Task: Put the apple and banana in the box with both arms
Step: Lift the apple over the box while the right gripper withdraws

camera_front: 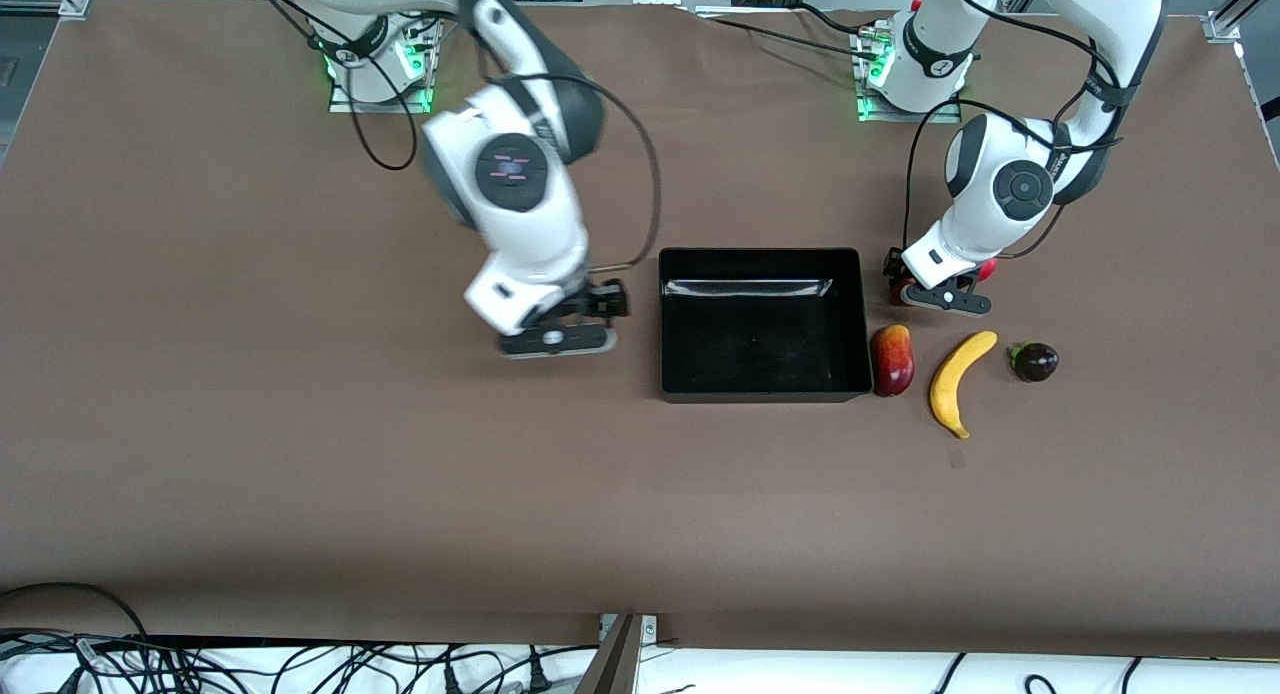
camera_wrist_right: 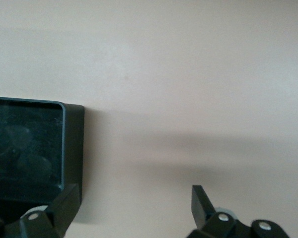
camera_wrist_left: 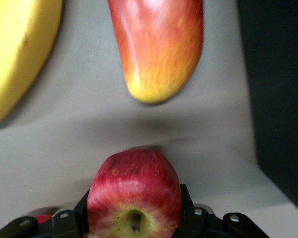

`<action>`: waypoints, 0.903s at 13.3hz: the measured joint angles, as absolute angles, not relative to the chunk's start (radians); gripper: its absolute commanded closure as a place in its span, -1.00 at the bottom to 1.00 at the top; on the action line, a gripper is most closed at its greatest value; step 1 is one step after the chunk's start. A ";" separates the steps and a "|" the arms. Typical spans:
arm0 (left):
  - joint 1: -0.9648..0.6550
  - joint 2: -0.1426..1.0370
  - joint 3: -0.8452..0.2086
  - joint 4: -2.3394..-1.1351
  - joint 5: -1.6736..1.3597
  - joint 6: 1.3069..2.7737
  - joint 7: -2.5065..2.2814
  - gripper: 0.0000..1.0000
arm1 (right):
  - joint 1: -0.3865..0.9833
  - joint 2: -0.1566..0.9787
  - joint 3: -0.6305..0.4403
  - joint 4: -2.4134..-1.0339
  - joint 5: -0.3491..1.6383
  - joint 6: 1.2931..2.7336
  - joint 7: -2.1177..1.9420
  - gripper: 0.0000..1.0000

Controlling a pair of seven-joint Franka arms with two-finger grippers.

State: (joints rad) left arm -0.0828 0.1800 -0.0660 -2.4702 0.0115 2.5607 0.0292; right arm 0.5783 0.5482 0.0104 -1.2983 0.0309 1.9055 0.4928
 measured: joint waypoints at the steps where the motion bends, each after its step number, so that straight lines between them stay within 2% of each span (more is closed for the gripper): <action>1: -0.083 0.159 -0.075 -2.423 0.011 2.470 0.029 0.78 | 0.555 0.516 0.006 -1.298 0.049 1.865 0.455 -1.00; 4: -0.083 0.114 -0.110 -2.188 0.011 2.102 -0.002 0.77 | 0.539 0.418 -0.050 -1.302 0.060 1.738 0.397 -1.00; 6: -0.083 0.119 -0.184 -2.065 0.010 1.975 -0.134 0.77 | 0.538 0.344 -0.099 -1.324 0.073 1.680 0.345 -1.00; 8: -0.087 0.153 -0.294 -2.029 -0.007 1.973 -0.332 0.77 | 0.537 0.264 -0.147 -1.360 0.079 1.634 0.296 -1.00; 10: -0.097 0.226 -0.378 -2.026 -0.010 2.056 -0.492 0.78 | 0.537 0.177 -0.206 -1.411 0.080 1.594 0.220 -1.00; 12: -0.107 0.314 -0.396 -2.030 -0.010 2.157 -0.541 0.77 | 0.536 0.090 -0.263 -1.493 0.081 1.584 0.136 -1.00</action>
State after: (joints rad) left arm -0.1068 0.3139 -0.3965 -2.0298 -0.0100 2.1567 -0.5411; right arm 0.5358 0.0899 -0.2632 -1.4926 0.0811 1.5837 0.1365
